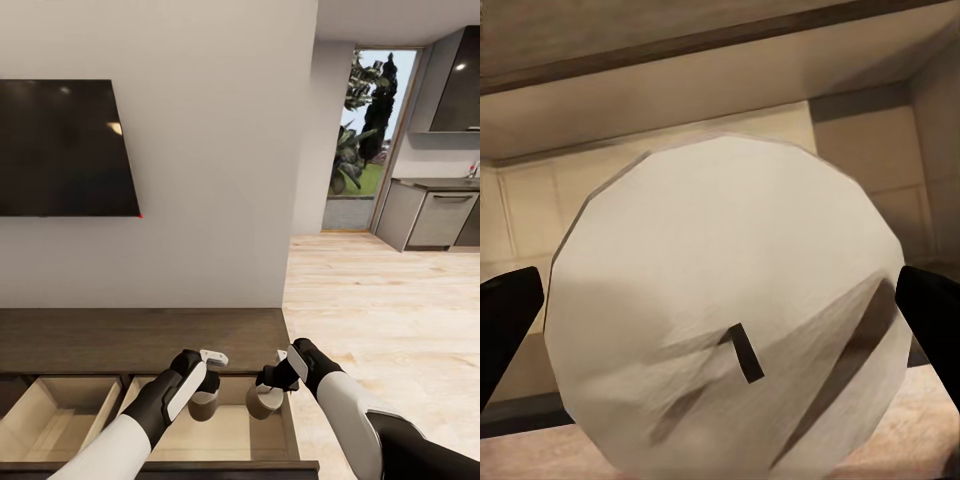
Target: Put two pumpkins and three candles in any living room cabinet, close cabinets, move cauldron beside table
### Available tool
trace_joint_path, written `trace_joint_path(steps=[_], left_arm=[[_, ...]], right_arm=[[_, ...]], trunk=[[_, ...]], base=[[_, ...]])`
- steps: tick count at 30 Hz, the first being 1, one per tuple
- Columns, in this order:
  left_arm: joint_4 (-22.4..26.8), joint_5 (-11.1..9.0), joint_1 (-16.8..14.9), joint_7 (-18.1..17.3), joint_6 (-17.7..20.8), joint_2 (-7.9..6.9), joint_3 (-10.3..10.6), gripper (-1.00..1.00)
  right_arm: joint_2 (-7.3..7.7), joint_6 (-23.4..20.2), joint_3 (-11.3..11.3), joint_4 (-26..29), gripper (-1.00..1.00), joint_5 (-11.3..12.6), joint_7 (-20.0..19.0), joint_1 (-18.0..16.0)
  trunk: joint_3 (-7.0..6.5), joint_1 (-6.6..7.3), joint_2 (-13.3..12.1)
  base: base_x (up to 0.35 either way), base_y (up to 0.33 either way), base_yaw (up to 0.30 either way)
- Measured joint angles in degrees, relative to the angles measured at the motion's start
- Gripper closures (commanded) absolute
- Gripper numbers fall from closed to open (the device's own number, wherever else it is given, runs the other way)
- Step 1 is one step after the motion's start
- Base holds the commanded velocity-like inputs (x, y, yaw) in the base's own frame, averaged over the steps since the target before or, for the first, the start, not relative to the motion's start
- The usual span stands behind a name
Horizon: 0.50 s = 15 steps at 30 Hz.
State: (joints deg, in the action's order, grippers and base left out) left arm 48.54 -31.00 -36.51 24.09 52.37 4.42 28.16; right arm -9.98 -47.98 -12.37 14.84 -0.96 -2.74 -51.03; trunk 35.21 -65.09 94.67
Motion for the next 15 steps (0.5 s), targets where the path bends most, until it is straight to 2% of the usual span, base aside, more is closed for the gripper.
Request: trace_joint_path(steps=[6,15], left_arm=[[0.0,0.0,0.0,0.0,0.0,0.00,0.0,1.00],[-0.5,0.0,0.0,0.1,0.0,0.04,0.0,1.00]], right_arm=[[0.00,0.0,0.0,0.0,1.00,0.0,0.0,0.0],[0.00,0.0,0.0,0.0,1.00,0.0,0.0,0.0]], trunk=[[0.00,0.00,0.0],[1.61,-1.97,3.6]], base=[[-0.001,0.000,0.000],[0.000,0.000,0.000]])
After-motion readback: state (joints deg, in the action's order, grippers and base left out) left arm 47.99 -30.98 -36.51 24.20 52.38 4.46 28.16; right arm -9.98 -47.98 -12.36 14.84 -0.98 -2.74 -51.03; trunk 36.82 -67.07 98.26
